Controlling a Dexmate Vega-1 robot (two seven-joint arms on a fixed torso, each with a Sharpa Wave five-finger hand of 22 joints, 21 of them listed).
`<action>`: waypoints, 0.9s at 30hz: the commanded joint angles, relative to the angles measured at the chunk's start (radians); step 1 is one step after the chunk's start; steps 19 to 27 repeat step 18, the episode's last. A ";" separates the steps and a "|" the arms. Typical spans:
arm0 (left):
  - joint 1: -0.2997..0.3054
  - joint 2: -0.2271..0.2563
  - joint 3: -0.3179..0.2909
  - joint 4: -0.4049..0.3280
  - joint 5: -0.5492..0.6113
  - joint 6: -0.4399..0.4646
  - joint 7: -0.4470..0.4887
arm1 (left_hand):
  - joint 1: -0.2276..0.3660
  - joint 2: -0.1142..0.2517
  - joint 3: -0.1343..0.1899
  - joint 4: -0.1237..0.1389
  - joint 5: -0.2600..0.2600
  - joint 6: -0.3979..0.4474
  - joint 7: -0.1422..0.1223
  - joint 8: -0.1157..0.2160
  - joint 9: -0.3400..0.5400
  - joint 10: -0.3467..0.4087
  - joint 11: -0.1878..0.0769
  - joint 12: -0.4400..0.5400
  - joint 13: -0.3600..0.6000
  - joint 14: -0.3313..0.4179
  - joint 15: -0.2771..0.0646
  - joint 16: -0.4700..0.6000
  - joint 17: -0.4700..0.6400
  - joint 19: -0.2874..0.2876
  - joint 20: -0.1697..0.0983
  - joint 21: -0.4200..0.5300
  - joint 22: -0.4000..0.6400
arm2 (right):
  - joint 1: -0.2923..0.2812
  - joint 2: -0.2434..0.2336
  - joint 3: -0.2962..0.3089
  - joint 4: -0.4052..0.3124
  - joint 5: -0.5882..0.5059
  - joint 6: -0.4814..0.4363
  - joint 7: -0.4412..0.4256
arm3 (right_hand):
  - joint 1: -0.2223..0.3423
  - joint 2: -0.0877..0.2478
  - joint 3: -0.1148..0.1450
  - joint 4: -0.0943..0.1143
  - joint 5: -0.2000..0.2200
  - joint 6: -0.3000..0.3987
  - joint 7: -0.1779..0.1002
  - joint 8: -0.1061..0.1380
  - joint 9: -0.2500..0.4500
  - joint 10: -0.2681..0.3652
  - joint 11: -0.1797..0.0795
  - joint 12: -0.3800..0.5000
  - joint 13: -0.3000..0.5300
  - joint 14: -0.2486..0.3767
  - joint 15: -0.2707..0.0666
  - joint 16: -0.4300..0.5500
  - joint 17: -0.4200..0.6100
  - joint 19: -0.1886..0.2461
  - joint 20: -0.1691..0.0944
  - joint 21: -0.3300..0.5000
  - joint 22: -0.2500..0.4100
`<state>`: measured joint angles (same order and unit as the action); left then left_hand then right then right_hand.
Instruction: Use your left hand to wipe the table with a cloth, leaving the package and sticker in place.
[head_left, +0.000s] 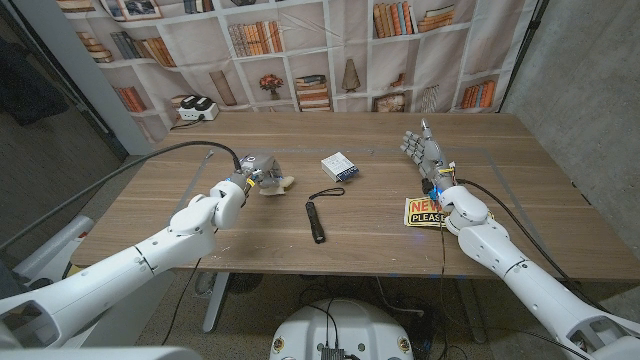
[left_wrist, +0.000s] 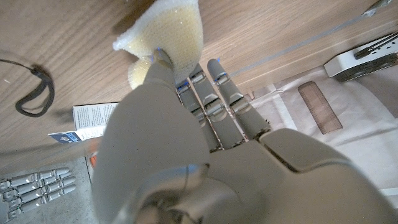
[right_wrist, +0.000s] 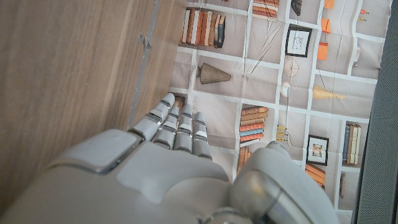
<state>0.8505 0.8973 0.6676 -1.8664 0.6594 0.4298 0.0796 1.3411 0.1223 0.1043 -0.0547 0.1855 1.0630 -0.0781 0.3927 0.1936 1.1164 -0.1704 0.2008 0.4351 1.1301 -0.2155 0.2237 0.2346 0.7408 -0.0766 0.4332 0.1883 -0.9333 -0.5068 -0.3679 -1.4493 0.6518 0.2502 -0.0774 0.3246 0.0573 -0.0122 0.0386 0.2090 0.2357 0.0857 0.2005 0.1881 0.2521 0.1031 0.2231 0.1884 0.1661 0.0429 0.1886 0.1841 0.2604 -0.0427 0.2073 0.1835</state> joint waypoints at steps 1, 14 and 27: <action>-0.009 -0.001 -0.002 0.006 0.003 -0.017 -0.005 | 0.002 0.006 0.018 0.007 0.005 0.017 0.023 0.005 0.002 0.017 -0.017 0.005 0.005 0.001 -0.006 0.003 0.005 -0.004 -0.058 0.010 0.003 | -0.018 0.000 0.004 -0.017 -0.006 0.007 -0.020 | 0.002 0.011 -0.001 -0.005 -0.005 0.010 0.000 -0.002 0.002 0.011 0.001 -0.001 0.002 0.010 -0.001 0.000 0.001 0.006 0.001 -0.003 0.002; 0.000 0.004 -0.017 0.006 -0.013 -0.028 0.002 | 0.001 0.009 0.022 0.009 0.005 0.007 0.024 0.004 0.003 0.010 -0.020 0.005 0.011 -0.007 -0.005 0.000 0.006 -0.011 -0.057 0.010 0.003 | -0.026 -0.007 0.004 -0.052 -0.015 -0.006 -0.043 | 0.002 0.012 -0.002 -0.006 -0.005 0.009 0.001 -0.003 0.002 0.010 0.000 -0.002 0.002 0.009 0.001 -0.001 0.001 0.007 0.002 -0.003 0.002; 0.002 0.002 -0.019 0.012 -0.020 -0.032 0.007 | 0.001 0.010 0.023 0.009 0.005 0.007 0.024 0.004 0.004 0.010 -0.019 0.006 0.013 -0.008 -0.005 0.000 0.006 -0.011 -0.057 0.011 0.003 | -0.026 -0.010 0.004 -0.059 -0.017 -0.012 -0.045 | 0.002 0.012 -0.002 -0.006 -0.006 0.009 0.000 -0.003 0.002 0.010 0.000 -0.002 0.002 0.010 0.001 0.000 0.001 0.007 0.001 -0.003 0.002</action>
